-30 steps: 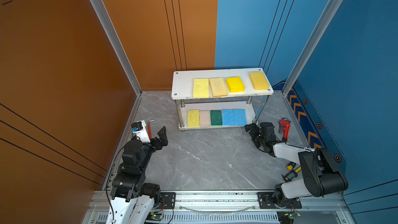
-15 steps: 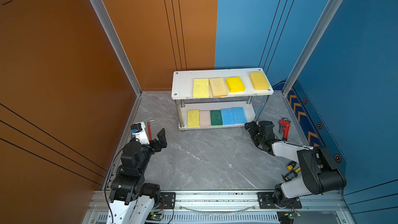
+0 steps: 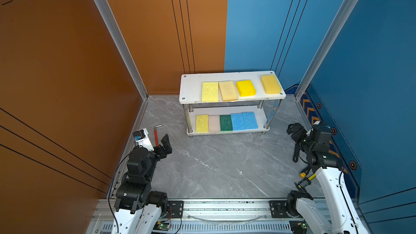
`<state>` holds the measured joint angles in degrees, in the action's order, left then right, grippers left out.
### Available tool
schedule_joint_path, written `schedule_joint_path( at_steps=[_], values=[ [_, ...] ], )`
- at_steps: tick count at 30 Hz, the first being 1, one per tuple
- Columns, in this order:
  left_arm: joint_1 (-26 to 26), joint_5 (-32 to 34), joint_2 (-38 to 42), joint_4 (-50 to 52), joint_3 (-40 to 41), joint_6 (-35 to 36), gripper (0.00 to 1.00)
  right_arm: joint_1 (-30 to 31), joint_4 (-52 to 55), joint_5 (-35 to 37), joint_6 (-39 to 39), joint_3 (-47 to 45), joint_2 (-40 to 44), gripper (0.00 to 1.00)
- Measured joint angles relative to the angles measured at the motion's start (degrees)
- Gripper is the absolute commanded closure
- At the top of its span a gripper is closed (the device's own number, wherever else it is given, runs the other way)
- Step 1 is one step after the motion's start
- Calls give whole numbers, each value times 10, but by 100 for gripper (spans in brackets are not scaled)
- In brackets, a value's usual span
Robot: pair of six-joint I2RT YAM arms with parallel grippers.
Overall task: Arrange cleaning sponges on a shelf
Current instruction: Reset both arms
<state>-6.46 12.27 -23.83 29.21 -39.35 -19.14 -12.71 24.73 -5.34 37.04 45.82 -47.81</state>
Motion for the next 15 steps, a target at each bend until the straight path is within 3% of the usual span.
schedule_joint_path(
  at_steps=[6,15],
  values=[
    [12,43,-61,12,8,-4,2,-31,10,1,-97,44,-23,0],
    [80,51,-128,-39,70,-4,2,-28,-118,-14,-163,-27,-139,0]
  ],
)
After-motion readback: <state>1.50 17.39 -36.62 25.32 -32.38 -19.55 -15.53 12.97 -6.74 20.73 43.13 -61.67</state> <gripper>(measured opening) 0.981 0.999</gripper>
